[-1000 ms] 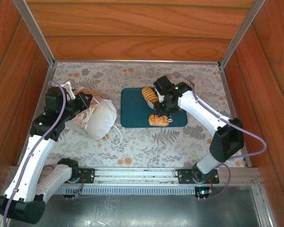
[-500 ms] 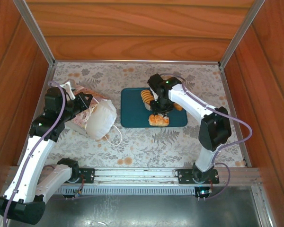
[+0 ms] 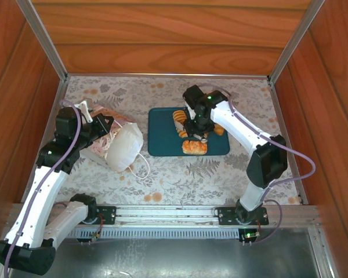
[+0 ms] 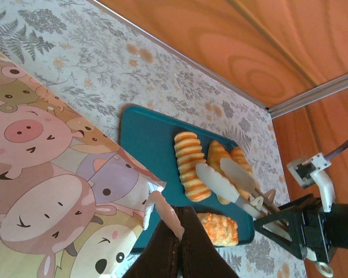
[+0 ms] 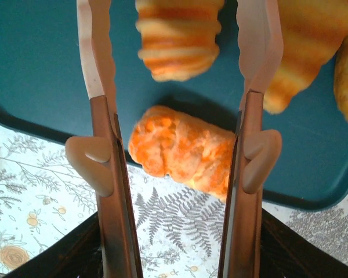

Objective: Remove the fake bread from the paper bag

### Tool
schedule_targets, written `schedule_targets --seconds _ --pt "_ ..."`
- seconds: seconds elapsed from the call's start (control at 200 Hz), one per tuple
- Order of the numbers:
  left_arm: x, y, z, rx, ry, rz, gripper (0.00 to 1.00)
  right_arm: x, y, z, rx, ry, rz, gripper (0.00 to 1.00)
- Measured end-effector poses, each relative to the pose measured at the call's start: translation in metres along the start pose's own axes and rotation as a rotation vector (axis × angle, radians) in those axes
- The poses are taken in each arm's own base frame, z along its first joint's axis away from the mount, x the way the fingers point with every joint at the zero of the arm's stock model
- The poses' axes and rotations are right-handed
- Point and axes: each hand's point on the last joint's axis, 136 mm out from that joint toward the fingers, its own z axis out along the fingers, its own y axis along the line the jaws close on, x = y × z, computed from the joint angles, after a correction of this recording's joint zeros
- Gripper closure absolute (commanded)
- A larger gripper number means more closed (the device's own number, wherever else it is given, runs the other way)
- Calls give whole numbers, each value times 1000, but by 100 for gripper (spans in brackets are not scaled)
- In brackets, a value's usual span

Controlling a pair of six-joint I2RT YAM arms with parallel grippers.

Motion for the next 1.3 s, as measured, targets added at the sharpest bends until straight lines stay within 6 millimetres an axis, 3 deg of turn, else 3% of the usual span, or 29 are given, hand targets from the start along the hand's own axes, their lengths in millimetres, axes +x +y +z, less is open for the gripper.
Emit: schedule_targets --seconds 0.13,0.28,0.485,1.299 --pt "0 0 -1 2 -1 1 100 -23 -1 0 28 -26 -10 40" --pt "-1 -2 -4 7 -11 4 100 -38 -3 18 68 -4 -24 40" --pt "-1 -2 -4 8 -11 4 100 -35 -1 33 66 41 -34 39" --pt "-1 -2 -4 10 -11 3 100 -16 -15 47 141 87 53 46"
